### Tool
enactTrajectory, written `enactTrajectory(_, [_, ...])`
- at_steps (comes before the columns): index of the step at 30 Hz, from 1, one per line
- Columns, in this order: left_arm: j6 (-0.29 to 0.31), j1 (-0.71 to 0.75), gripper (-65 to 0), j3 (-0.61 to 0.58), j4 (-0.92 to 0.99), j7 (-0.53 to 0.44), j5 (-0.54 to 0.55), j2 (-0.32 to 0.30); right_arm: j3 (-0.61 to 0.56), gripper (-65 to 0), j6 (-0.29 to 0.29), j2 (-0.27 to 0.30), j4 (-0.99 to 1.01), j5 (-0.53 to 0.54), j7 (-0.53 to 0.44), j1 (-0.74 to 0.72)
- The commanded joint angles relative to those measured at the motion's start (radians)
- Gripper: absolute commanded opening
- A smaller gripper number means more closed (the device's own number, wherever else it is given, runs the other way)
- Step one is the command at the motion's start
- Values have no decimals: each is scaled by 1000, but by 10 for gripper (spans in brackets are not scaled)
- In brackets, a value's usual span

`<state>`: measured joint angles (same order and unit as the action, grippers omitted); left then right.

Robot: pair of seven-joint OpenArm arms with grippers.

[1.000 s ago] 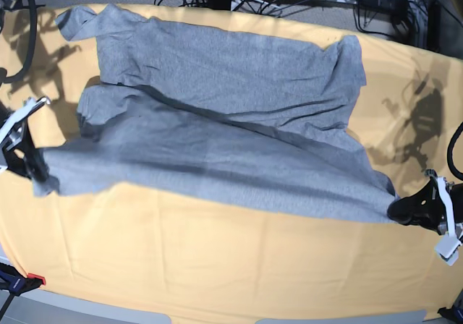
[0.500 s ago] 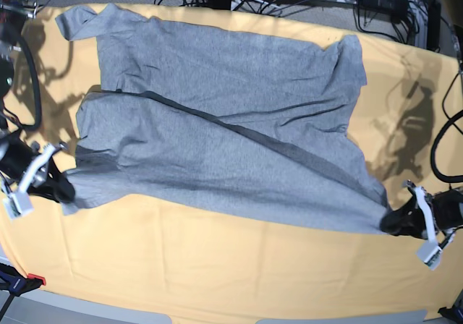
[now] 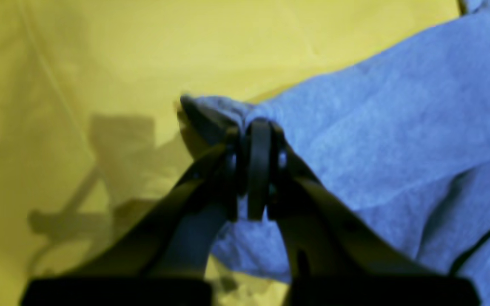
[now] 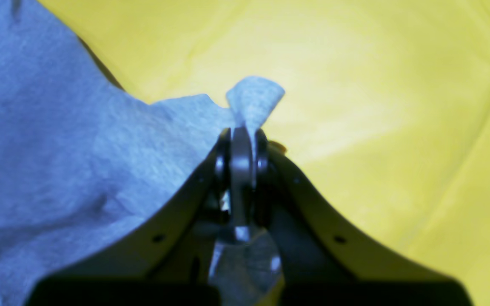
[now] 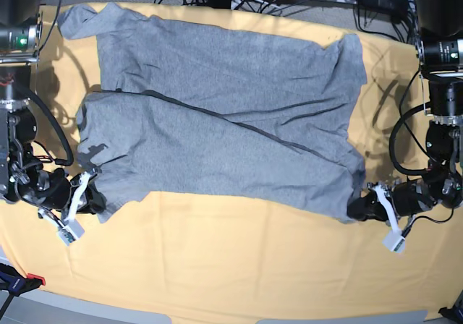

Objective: Layout the t-shirt on the table in an organized manner, then fold the t-shirt properly
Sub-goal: 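Drag the hem corners apart with both grippers to flatten the shirt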

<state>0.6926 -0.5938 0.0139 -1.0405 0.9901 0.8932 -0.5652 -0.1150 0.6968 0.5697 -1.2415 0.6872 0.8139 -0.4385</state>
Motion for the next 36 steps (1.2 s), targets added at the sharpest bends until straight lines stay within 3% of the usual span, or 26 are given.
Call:
enactTrajectory(1, [6, -35, -650, 11, -6, -31, 22, -8, -7, -650, 1, 10, 7, -9, -22, -45])
enactTrajectory(3, [6, -36, -650, 11, 0, -92, -24, -2, -31, -650, 0, -11, 41, -64, -38, -71])
enactTrajectory(5, [6, -49, -650, 11, 0, -200, -126, -2, -37, -650, -52, -35, 68, -130, -95, -101])
enactTrajectory(8, [-156, -112, -650, 11, 0, -299, -286, -3, -37, -650, -159, -60, 79, -229, -211, -153])
enactTrajectory(11, [-252, -187, -650, 11, 0, -317, -362, -2, -37, -650, -160, -79, 79, -245, -246, -213])
enactTrajectory(15, [-244, -236, -650, 11, 0, -313, -362, 1, -37, -650, -101, -128, 79, -262, -246, -262])
enactTrajectory(19, [-245, -232, -650, 11, 0, -311, -370, 26, -37, -650, -173, -169, 79, -340, -266, -270])
enactTrajectory(23, [-245, -228, -650, 11, 0, -309, -389, 61, -37, -650, -179, -191, 79, -409, -287, -269])
enactTrajectory(28, [-245, -227, -650, 11, 0, -302, -388, 68, -37, -650, -255, -209, 81, -480, -332, -259])
enactTrajectory(29, [-245, -228, -631, 11, 0, -303, -388, 67, -37, -601, -257, -209, 82, -499, -360, -258])
enactTrajectory(30, [-245, -230, -552, 11, 0, -303, -390, 66, -37, -514, -283, -209, 85, -519, -377, -259])
enactTrajectory(32, [-250, -233, -348, 11, 0, -310, -424, 66, -37, -354, -423, -209, 86, -560, -376, -266])
enactTrajectory(34, [-334, -233, -180, 11, 0, -309, -447, 67, -37, -260, -540, -206, 86, -564, -376, -275])
enactTrajectory(36, [-428, -232, -156, 11, 0, -303, -465, 67, -35, -241, -587, -206, 86, -562, -352, -288])
